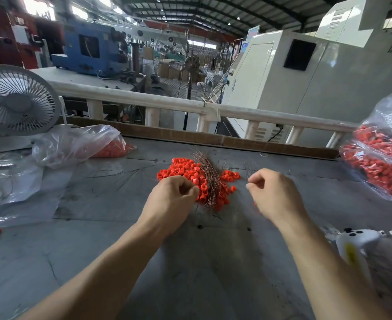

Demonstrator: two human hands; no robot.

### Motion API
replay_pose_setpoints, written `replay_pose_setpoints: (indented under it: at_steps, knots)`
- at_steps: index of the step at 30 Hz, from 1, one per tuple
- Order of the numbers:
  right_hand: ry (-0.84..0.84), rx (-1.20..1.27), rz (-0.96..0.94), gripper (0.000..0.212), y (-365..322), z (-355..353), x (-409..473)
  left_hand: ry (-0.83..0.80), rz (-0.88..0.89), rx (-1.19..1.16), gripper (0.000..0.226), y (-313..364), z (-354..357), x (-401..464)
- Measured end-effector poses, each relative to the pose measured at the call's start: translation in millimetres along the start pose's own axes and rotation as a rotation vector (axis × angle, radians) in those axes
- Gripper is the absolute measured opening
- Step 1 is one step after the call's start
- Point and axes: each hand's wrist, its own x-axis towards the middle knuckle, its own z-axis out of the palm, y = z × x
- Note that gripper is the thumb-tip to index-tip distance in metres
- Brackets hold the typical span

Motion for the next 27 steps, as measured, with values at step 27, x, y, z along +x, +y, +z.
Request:
replay_pose_setpoints:
  at_steps: [27]
  knots:
    - [0.366, 0.696, -0.095, 0.010, -23, 22, -13, -0.247, 0.503, 0.330, 0.025, 4, 12, -10]
